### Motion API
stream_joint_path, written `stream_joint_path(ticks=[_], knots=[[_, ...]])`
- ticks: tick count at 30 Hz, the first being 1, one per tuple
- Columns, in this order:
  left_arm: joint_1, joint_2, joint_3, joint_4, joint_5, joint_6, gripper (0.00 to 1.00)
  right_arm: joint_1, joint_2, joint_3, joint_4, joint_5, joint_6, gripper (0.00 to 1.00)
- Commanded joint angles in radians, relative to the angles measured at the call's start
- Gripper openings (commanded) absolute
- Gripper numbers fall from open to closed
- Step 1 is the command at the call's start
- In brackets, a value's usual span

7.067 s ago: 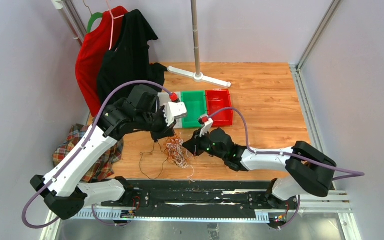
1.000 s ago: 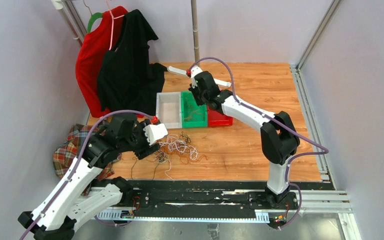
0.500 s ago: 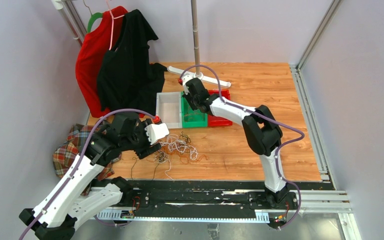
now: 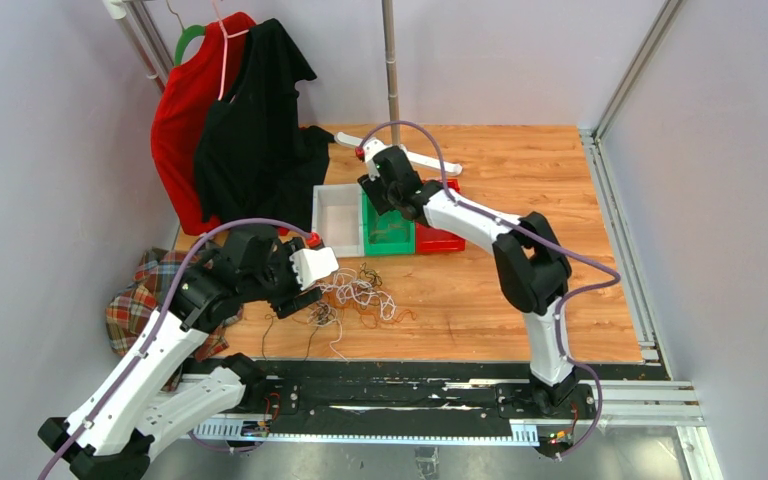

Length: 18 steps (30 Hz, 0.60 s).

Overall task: Untangle the cables
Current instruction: Place the cable in the bin.

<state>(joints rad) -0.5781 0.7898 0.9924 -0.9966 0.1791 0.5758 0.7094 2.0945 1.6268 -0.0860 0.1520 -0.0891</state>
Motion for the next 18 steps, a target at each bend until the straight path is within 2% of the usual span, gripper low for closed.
stream_joint_path(ticks=[1, 5, 7, 13, 18], knots=[[0.006, 0.002, 0.011, -0.003, 0.003, 0.015, 0.70, 0.012, -0.156, -0.035, 0.006, -0.072, -0.014, 0.55], [0.007, 0.003, 0.021, -0.003, 0.007, 0.011, 0.69, 0.001, -0.206, -0.089, 0.005, -0.124, -0.011, 0.66], [0.007, 0.005, 0.024, -0.005, 0.010, 0.006, 0.69, -0.013, -0.222, -0.106, -0.001, -0.150, -0.006, 0.67], [0.006, 0.002, 0.029, -0.019, 0.005, 0.016, 0.70, -0.024, -0.337, -0.240, 0.021, -0.381, -0.077, 0.67], [0.007, 0.003, 0.019, -0.027, 0.005, 0.025, 0.70, -0.001, -0.359, -0.326, 0.007, -0.446, -0.128, 0.59]])
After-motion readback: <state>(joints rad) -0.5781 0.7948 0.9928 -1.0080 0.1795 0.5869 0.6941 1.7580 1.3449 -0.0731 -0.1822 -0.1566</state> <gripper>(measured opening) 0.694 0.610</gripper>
